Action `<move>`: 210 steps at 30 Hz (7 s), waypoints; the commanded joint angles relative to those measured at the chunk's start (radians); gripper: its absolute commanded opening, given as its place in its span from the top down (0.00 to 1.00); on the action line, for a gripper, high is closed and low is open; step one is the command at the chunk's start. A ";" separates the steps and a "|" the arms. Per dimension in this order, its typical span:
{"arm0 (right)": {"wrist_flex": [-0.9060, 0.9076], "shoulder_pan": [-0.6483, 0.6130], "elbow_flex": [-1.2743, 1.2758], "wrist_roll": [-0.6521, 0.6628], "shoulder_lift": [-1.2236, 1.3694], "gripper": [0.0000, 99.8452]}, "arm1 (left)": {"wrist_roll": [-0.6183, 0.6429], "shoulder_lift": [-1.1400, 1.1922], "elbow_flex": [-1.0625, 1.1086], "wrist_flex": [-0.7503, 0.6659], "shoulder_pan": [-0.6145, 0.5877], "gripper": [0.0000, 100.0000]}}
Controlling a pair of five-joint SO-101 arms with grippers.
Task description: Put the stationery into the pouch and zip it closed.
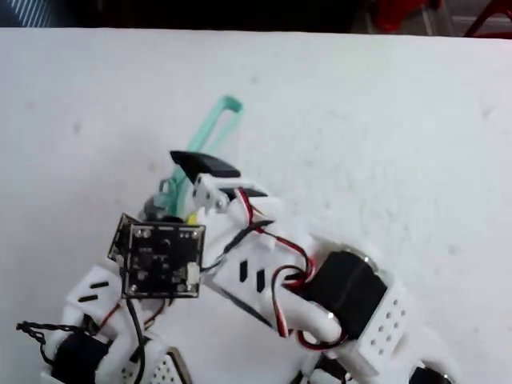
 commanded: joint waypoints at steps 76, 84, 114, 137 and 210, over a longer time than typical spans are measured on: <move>-0.246 0.255 0.054 -0.256 0.025 0.98 | 0.000 -0.015 -0.121 -0.064 0.013 0.98; -0.458 0.344 0.196 -0.253 0.025 0.98 | 0.000 -0.015 -0.080 -0.069 0.013 0.98; -0.420 0.412 0.149 -0.430 -0.094 0.97 | -0.008 -0.015 -0.057 -0.074 0.013 0.98; 0.328 0.136 -0.603 -0.873 0.363 0.75 | -0.009 -0.015 -0.026 -0.087 0.013 0.98; 0.206 0.260 -0.522 -0.509 0.510 0.98 | 0.003 -0.015 -0.057 -0.094 0.004 0.79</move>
